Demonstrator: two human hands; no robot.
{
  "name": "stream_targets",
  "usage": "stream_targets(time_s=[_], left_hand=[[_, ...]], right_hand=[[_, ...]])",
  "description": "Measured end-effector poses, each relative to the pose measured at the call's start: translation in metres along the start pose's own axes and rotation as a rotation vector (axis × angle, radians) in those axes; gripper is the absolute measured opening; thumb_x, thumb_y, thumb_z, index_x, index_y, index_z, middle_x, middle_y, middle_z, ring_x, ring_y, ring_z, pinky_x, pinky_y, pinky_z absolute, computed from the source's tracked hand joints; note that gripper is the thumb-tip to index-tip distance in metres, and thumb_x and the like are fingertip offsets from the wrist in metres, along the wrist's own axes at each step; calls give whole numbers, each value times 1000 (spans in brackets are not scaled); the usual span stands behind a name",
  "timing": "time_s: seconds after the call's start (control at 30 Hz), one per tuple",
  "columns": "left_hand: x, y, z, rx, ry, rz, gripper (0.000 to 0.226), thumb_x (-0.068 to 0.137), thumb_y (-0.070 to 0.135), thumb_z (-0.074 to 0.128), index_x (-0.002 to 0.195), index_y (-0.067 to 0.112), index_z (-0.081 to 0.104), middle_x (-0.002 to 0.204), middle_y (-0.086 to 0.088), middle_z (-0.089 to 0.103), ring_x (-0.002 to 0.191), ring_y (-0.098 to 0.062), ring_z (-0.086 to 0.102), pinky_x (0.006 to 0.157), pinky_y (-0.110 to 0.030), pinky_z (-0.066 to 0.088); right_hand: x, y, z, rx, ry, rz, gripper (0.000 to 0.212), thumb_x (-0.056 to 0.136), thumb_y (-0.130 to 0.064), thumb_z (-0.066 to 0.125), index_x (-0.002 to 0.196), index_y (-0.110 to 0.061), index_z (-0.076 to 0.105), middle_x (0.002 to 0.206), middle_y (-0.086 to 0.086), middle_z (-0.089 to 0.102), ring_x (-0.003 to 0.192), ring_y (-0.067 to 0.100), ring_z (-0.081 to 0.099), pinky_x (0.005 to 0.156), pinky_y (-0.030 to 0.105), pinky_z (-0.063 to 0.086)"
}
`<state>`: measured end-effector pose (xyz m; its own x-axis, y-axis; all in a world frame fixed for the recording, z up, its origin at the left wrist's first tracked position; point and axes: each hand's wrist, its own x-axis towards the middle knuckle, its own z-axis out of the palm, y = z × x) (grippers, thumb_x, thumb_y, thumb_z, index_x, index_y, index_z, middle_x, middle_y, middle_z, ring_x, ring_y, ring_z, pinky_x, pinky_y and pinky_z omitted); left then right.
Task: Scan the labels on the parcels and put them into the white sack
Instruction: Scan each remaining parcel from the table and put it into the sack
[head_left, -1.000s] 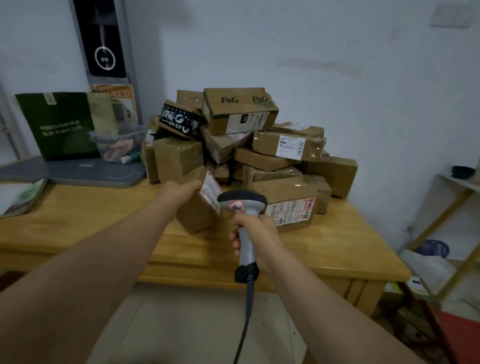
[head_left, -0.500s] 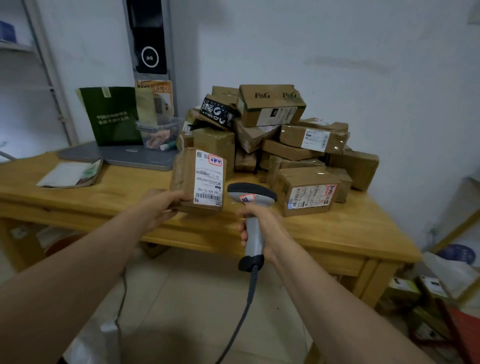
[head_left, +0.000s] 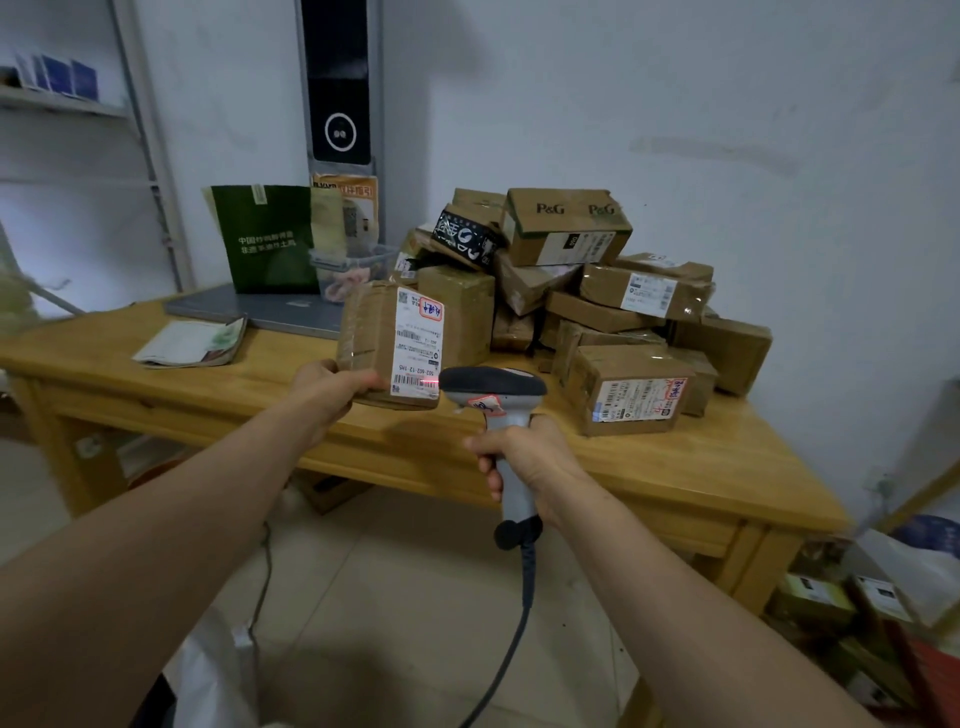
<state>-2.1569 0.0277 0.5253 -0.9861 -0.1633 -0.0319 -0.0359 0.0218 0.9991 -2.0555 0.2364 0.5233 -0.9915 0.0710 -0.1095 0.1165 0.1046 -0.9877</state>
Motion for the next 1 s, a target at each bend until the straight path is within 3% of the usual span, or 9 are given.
stream_targets(time_s=[0.13,0.57,0.7,0.77,0.87,1.0], left_hand=[[-1,1,-5,11,8,-5,37,70,12,80,89,20,50,94,0,59,87,-12,56,63,-22,42],[0,-4,-15,6,43,-31,65,70,17,81,125,8,49,101,-2,59,92,-14,55,65,-23,43],[1,-7,-28,-37,86,-47,74,69,25,82,131,7,46,118,-7,58,104,-19,55,85,-30,51],[-3,-9,-41,-112,146,-80,78,69,34,81,133,10,44,121,-8,56,107,-22,56,92,-34,52],[-13,-19,-74,-228,311,-130,73,71,48,75,130,18,45,115,-7,55,100,-25,57,88,-40,54],[-33,-56,-138,-205,520,-164,71,71,60,67,124,16,56,118,-6,62,105,-27,60,93,-44,51]], right_hand=[[-1,-2,4,-17,-8,-4,17,80,-9,72,72,-9,58,47,-1,56,37,12,49,43,23,43],[-1,-2,15,56,-57,4,14,79,-7,73,75,-7,59,48,1,57,36,13,49,40,22,43],[1,-4,23,128,-89,7,15,78,-8,74,75,-6,60,50,4,58,37,14,49,41,23,43],[2,-4,30,164,-114,20,15,78,-8,73,76,-6,59,51,4,58,38,13,49,41,22,43],[4,2,49,201,-172,75,14,79,-6,72,77,-7,58,52,4,57,39,13,49,41,23,44],[2,20,90,201,-294,204,14,80,-5,70,75,-8,57,53,5,57,40,14,49,41,23,43]])
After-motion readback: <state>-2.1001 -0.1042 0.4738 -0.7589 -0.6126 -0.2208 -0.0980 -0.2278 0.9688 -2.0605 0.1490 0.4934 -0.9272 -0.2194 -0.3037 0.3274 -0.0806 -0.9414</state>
